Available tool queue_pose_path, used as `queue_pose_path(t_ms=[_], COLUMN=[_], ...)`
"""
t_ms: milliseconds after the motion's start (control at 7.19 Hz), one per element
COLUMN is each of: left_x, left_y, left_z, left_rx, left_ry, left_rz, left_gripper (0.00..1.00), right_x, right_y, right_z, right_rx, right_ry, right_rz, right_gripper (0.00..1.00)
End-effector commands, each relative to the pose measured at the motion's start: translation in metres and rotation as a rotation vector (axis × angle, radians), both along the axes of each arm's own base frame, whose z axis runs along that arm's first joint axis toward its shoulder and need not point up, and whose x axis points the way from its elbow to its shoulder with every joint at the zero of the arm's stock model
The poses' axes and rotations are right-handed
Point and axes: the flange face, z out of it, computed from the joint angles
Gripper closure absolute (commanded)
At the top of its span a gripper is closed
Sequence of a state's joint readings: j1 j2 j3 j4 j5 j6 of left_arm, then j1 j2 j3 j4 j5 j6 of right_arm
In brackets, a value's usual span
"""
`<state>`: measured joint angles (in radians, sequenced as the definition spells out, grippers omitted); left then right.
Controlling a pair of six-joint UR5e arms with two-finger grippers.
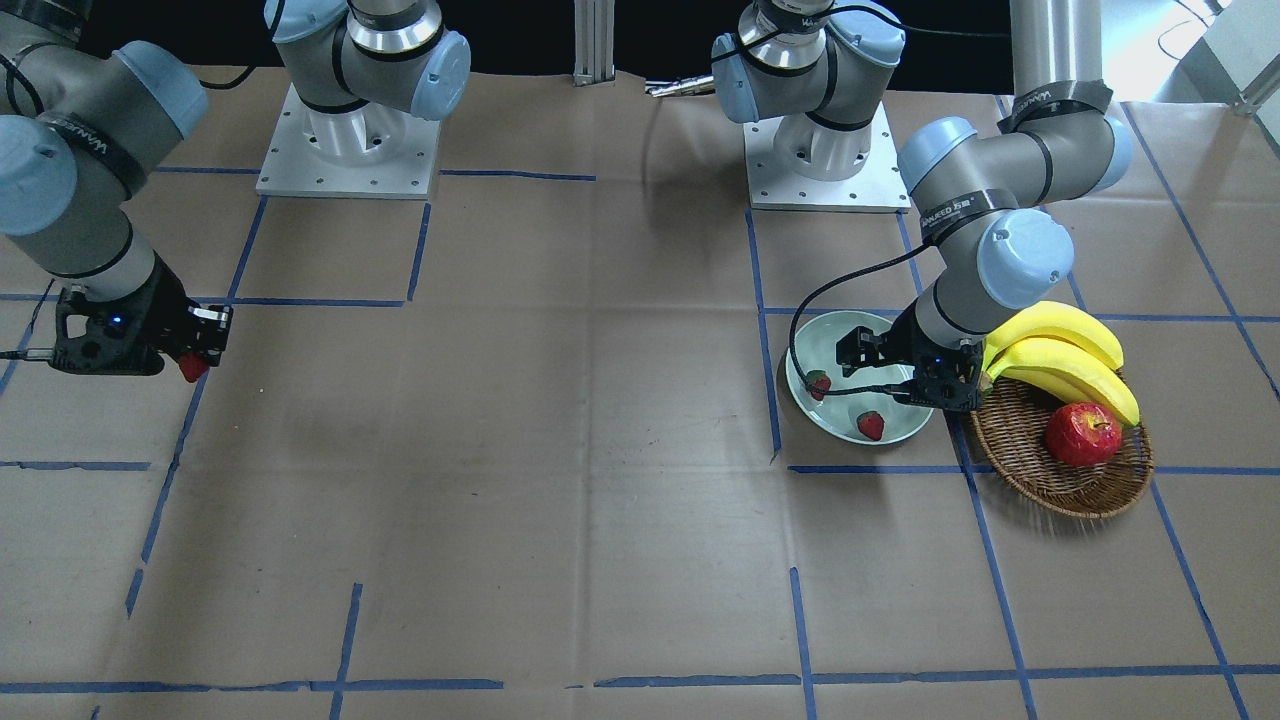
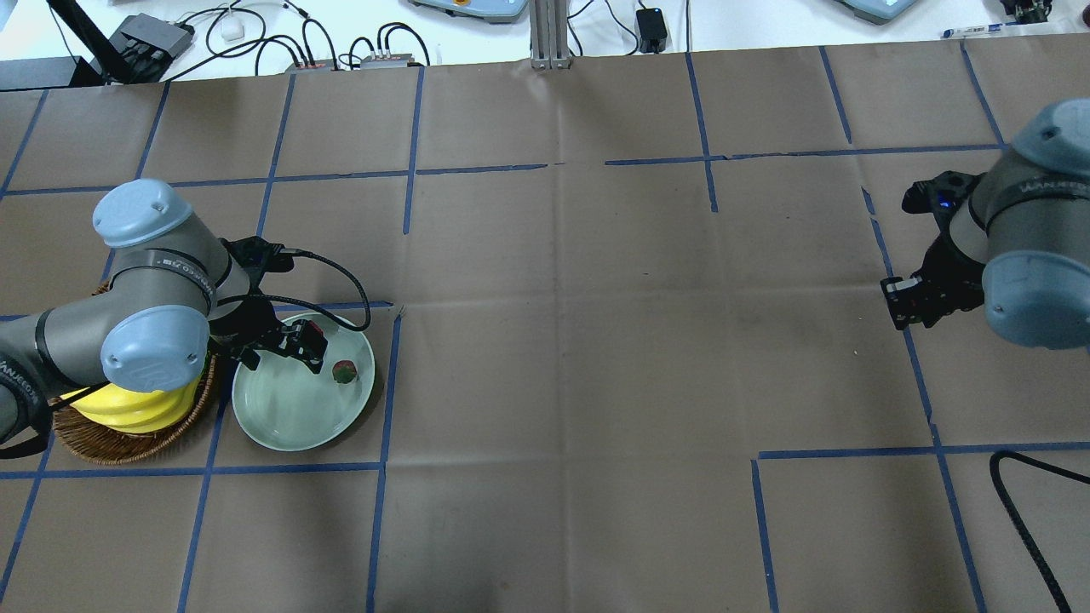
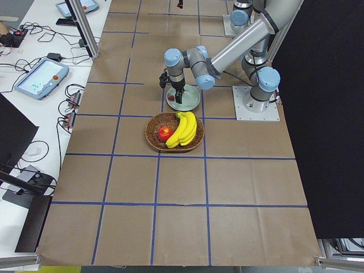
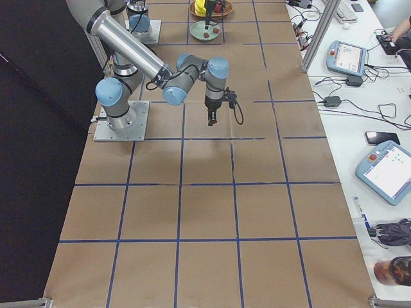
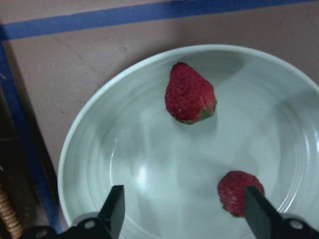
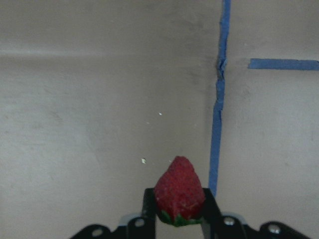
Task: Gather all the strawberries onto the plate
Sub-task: 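Carry the last strawberry to the table center and open the right gripper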
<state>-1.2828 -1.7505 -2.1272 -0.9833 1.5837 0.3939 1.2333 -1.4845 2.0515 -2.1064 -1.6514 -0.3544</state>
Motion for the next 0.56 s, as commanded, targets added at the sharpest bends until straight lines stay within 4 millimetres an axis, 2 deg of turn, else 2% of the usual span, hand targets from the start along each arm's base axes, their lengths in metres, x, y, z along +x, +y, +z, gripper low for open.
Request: queue_pose_path(t_ms=[0, 278, 418], left_x=[-0.002, -0.009, -0.020], left_y=[-0.005, -0.009, -0.015], left_z=[0.027, 0.042, 0.051], left_rx=[-0.057, -0.079, -0.098], left_ry=[-0.022, -0.024, -0.029], left_rz=[-0.008, -0.017, -0.037], left_gripper=[0.01, 0.01, 0.01], right_x=[0.124, 0.248, 0.296], right_y=[-0.015, -0.003, 0.008], right_z=[0.005, -0.015, -0.027], right_rx=[-0.006, 0.014, 0.044], right_ry=[0.009, -0.067, -0.095], right_rz=[-0.034, -0.085, -0.092], right_gripper=[0.95, 0.95, 0.95])
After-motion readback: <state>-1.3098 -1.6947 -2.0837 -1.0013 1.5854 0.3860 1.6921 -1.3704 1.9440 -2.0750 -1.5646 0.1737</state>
